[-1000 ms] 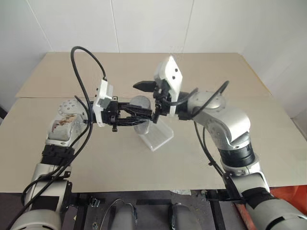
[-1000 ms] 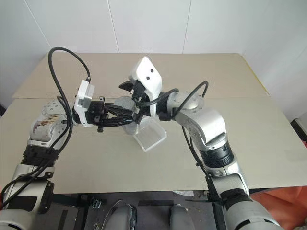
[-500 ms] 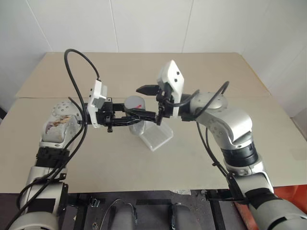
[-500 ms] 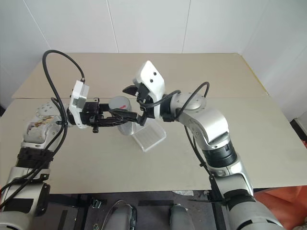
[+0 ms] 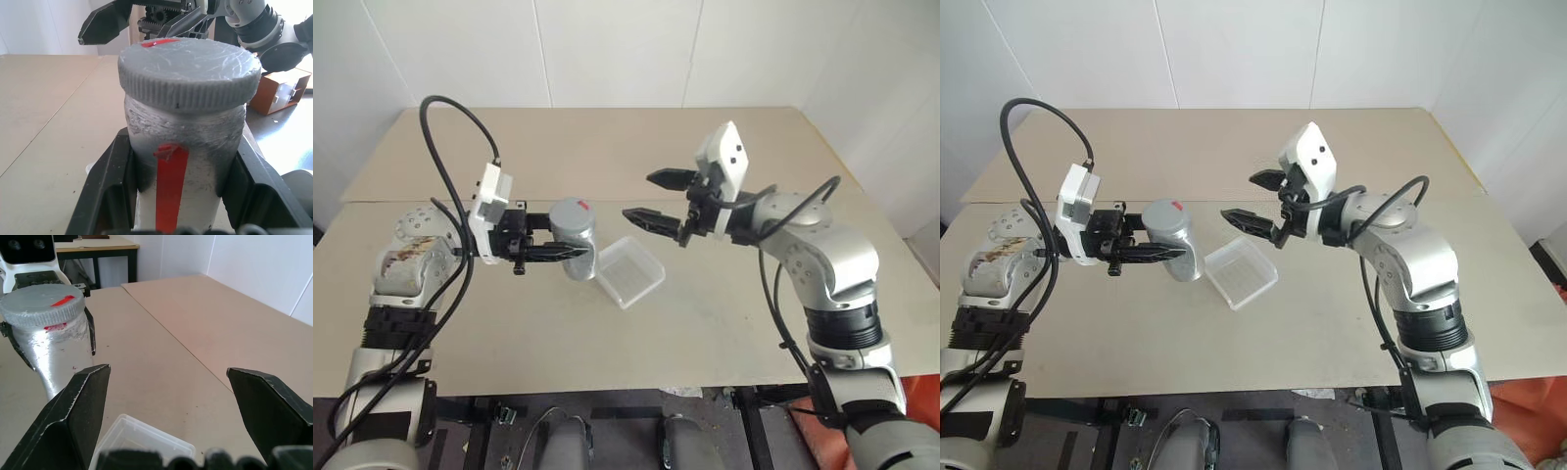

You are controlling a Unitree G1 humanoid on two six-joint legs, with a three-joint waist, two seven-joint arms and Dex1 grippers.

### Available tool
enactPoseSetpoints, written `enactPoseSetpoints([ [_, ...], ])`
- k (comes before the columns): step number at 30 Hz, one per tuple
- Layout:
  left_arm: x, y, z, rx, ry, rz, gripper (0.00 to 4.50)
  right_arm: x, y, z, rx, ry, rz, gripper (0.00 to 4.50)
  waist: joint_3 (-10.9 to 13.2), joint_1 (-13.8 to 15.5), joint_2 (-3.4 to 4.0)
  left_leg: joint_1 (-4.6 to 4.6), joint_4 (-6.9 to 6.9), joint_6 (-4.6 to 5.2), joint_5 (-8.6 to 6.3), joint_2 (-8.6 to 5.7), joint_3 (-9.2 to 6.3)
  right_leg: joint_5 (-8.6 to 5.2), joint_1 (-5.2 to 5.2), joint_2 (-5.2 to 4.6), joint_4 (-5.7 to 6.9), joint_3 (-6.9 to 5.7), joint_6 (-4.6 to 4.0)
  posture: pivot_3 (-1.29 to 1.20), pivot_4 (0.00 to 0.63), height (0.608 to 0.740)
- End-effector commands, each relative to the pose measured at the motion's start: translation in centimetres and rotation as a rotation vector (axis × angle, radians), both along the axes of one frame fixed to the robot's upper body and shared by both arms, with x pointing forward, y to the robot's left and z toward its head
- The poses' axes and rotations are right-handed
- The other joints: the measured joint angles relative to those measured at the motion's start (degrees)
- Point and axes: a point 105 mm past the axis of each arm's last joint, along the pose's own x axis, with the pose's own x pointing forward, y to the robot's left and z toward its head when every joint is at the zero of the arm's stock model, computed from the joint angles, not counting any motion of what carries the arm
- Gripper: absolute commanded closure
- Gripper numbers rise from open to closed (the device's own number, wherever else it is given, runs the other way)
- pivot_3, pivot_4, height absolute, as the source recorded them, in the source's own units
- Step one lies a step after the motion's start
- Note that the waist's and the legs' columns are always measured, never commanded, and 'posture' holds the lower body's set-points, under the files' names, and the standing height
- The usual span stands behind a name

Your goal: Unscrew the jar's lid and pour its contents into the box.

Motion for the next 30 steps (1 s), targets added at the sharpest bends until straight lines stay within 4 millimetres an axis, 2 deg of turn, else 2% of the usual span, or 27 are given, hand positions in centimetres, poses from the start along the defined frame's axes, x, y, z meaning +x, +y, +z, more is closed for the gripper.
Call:
enactPoseSetpoints([
  [1, 0.1, -0.5, 1.2, -0.031, -0.054, -0.001, 2.59, -2.3, 0.4, 2.0, 0.024, -0.082, 0.091, 0.04, 0.0, 0.11, 0.0, 0.0, 0.0, 0.0, 0.0, 0.0, 0.0, 0.0, 0.01, 0.0, -0.01, 0.0, 0.0, 0.0, 0.15, 0.74],
  [4, 0.7, -1.2, 1.0, -0.036, -0.06, 0.003, 2.59, -3.5, 1.7, 2.6, 0.028, -0.095, 0.16, 0.04, 0.0, 0.12, 0.0, 0.0, 0.01, 0.0, 0.0, -0.01, -0.01, 0.0, 0.02, -0.01, 0.0, -0.01, 0.0, 0.0, 0.15, 0.74],
  [8, 1.1, -2.0, 1.2, -0.06, -0.064, -0.014, 2.59, -4.0, 3.7, 2.9, 0.02, -0.106, 0.205, 0.04, 0.0, -0.04, 0.0, 0.01, 0.02, 0.0, 0.0, -0.02, -0.01, 0.0, 0.01, -0.01, 0.02, 0.0, 0.0, 0.0, 0.15, 0.74],
  [13, 1.4, -2.7, 1.3, -0.065, -0.074, -0.032, 2.59, -3.0, 6.0, 3.0, 0.017, -0.105, 0.191, 0.04, 0.0, -0.01, 0.0, 0.01, 0.01, 0.0, 0.0, -0.01, -0.01, 0.0, 0.0, 0.01, 0.02, 0.0, 0.0, 0.0, 0.15, 0.74],
  [18, 1.3, -2.9, 1.3, -0.065, -0.082, -0.049, 2.59, -2.0, 7.3, 3.0, 0.008, -0.102, 0.162, 0.04, 0.0, 0.1, 0.0, 0.0, 0.02, 0.0, 0.0, -0.02, -0.01, 0.0, 0.0, 0.0, 0.02, -0.01, 0.0, 0.0, 0.15, 0.74],
  [22, 1.2, -2.6, 1.3, -0.059, -0.086, -0.048, 2.59, -1.2, 7.3, 2.9, 0.007, -0.099, 0.132, 0.04, 0.0, 0.12, 0.0, 0.0, 0.02, 0.0, 0.0, -0.02, -0.01, 0.0, 0.0, -0.01, 0.02, -0.01, 0.0, 0.0, 0.15, 0.74],
  [30, 1.0, -2.1, 1.3, -0.049, -0.087, -0.043, 2.59, -0.9, 5.6, 3.1, 0.011, -0.103, 0.101, 0.04, 0.0, 0.11, 0.0, 0.0, 0.02, 0.0, 0.0, -0.01, -0.01, 0.0, 0.0, 0.0, 0.02, -0.01, 0.0, 0.0, 0.15, 0.74],
])
